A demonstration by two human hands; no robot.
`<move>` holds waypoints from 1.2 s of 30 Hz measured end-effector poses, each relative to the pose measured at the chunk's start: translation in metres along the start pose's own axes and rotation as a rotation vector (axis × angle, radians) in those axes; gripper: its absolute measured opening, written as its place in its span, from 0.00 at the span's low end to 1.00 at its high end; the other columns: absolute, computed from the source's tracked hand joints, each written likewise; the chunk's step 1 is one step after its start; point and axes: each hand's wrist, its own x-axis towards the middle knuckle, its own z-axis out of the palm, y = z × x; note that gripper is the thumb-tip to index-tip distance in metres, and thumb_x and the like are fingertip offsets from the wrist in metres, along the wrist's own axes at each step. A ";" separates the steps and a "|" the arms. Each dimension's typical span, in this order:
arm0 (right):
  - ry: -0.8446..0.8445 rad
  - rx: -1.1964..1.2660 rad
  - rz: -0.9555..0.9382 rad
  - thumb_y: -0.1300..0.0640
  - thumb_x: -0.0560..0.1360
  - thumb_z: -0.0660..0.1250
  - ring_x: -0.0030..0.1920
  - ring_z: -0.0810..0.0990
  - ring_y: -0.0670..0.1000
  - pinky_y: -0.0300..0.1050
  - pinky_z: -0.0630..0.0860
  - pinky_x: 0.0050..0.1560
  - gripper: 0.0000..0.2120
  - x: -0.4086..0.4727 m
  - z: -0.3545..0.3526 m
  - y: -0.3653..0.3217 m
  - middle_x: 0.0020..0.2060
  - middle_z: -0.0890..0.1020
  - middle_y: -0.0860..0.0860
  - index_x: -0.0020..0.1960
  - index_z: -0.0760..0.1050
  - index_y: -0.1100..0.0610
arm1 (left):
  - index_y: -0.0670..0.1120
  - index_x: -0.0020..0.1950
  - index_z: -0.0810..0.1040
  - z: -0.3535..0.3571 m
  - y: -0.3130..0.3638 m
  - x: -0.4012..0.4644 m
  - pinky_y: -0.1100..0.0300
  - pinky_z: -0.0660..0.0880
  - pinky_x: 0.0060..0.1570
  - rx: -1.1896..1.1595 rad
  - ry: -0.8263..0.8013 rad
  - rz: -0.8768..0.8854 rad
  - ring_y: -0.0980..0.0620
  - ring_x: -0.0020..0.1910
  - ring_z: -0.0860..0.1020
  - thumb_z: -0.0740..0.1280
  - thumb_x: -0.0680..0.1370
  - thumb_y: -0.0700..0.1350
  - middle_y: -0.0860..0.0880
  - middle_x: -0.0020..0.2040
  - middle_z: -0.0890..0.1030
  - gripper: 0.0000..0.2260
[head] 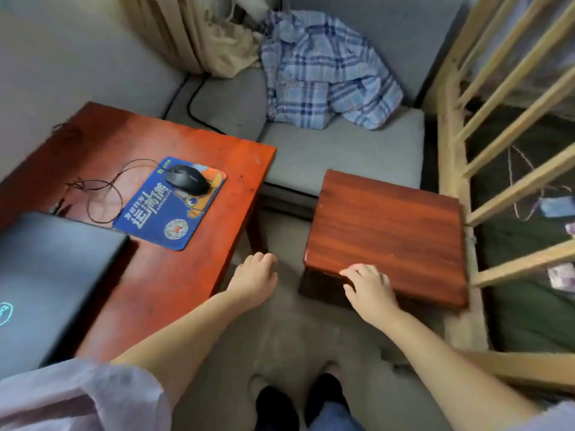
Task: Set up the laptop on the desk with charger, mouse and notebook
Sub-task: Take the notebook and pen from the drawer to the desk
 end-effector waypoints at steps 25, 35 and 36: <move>0.287 1.171 1.117 0.65 0.76 0.59 0.59 0.78 0.59 0.59 0.70 0.65 0.18 0.004 0.156 0.283 0.54 0.78 0.59 0.64 0.62 0.58 | 0.42 0.69 0.66 0.220 0.031 0.146 0.53 0.70 0.64 -0.535 -0.029 -0.416 0.46 0.66 0.73 0.67 0.75 0.43 0.42 0.67 0.75 0.24; 0.133 0.860 1.098 0.65 0.75 0.63 0.42 0.76 0.55 0.46 0.70 0.43 0.21 -0.090 0.199 0.250 0.46 0.77 0.56 0.65 0.63 0.54 | 0.45 0.57 0.76 0.237 -0.009 0.070 0.57 0.71 0.40 -0.048 -0.177 -0.283 0.40 0.47 0.81 0.70 0.73 0.44 0.41 0.47 0.84 0.14; 0.111 0.851 1.113 0.65 0.75 0.63 0.41 0.75 0.54 0.46 0.69 0.43 0.21 -0.097 0.206 0.250 0.45 0.77 0.56 0.66 0.63 0.54 | 0.45 0.58 0.75 0.246 -0.013 0.061 0.57 0.71 0.40 -0.050 -0.201 -0.303 0.40 0.46 0.81 0.69 0.73 0.44 0.41 0.46 0.84 0.14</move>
